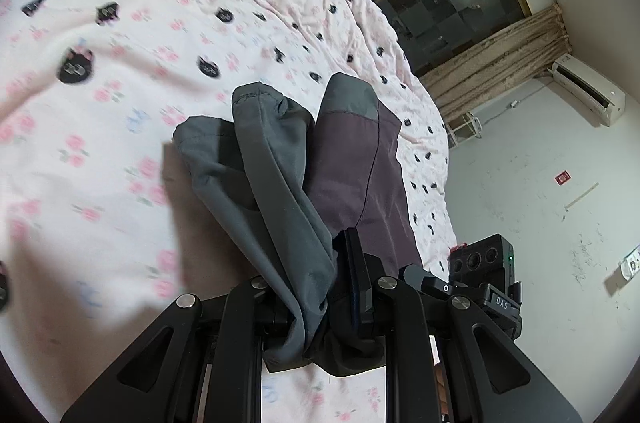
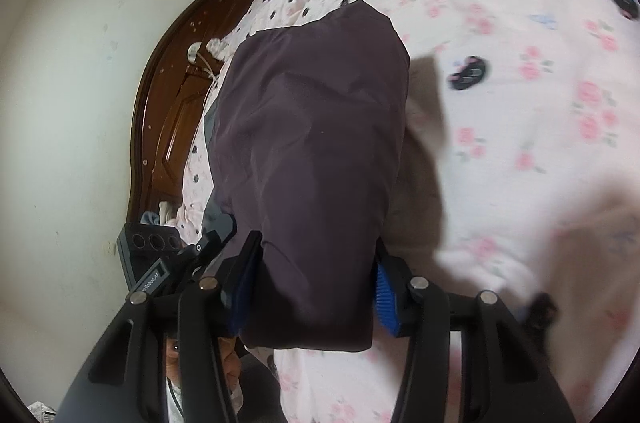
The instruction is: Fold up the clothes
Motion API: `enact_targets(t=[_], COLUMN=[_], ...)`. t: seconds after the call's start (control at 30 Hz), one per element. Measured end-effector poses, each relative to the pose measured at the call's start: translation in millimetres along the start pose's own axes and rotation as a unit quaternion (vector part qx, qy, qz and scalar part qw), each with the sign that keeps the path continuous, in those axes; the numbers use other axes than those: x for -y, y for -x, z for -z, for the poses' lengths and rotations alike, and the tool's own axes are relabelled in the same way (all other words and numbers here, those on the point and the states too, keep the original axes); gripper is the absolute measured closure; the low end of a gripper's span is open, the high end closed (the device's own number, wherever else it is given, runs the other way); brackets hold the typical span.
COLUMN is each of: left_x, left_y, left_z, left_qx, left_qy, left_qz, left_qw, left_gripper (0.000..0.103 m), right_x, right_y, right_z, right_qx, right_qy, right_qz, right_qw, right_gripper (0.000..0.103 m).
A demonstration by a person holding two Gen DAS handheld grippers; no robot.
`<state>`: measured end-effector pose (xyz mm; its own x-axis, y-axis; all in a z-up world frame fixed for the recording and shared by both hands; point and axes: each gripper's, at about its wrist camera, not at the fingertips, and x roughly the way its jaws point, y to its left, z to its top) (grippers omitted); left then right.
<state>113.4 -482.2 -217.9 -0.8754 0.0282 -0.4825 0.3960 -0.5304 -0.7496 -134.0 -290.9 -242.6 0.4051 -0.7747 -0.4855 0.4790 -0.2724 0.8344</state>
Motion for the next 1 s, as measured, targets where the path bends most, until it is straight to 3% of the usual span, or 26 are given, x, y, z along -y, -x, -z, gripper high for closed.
enact_targets(t=[0.43,0.83,1.0], left_x=[-62,-131,-165], left_y=[62,114,106], left_z=[-39,-82,-81], left_qx=[0.043,0.108,0.094], left_qy=[0.014,0.049,0.074], left_qz=[-0.047,-0.080,-0.096], left_qw=[0.9979,0.9897,0.9882], left_gripper=[0.087,0.087,0.087], right_x=[-56,-124,-129], right_y=[-106,-219,-249], right_z=[-13,-45,-45], right_qx=[-0.054,-0.107,-0.123], right_qy=[0.030,0.081,0.105], right_qz=[-0.008,-0.003,0.022], right_qw=[0.998,0.991,0.987], right_gripper=[0.052,0.052,0.052])
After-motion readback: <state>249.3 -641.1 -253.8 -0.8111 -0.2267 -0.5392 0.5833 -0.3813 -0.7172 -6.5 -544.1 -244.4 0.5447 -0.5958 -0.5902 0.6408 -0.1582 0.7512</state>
